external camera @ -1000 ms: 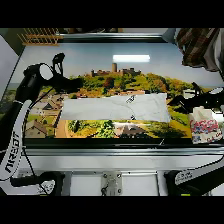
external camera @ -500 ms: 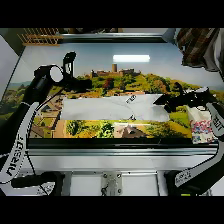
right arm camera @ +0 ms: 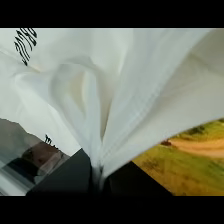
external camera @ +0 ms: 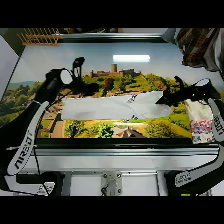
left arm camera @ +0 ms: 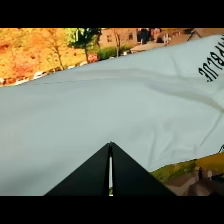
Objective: Fold the clothes and pants, and hang the long-sleeved shirts on hangers.
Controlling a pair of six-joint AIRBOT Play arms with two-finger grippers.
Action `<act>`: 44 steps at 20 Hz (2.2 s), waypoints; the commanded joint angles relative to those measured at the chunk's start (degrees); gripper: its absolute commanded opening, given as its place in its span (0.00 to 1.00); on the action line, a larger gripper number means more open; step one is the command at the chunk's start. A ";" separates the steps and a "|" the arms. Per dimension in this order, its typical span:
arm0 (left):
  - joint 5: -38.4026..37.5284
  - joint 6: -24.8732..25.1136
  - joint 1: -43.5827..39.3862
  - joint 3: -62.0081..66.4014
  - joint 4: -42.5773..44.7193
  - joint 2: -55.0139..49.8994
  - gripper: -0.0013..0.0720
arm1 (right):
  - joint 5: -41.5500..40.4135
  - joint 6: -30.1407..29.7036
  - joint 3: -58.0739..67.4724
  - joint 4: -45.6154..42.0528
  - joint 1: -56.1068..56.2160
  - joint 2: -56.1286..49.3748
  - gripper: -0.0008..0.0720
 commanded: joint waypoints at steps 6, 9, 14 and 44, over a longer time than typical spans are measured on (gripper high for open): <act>9.22 6.86 -9.42 5.42 -16.17 -16.81 0.02 | 17.49 13.75 22.40 -18.56 8.20 6.34 0.03; 7.82 7.13 -12.83 12.85 -16.24 -23.04 0.02 | 19.96 16.55 28.50 -21.77 13.14 6.34 0.03; 2.78 7.13 -16.02 24.00 -16.22 -31.41 0.02 | 20.55 17.92 34.84 -22.36 19.50 6.34 0.03; -19.23 7.15 17.03 30.84 -3.72 -12.00 0.02 | 2.12 23.78 35.63 -12.90 43.95 -3.78 0.03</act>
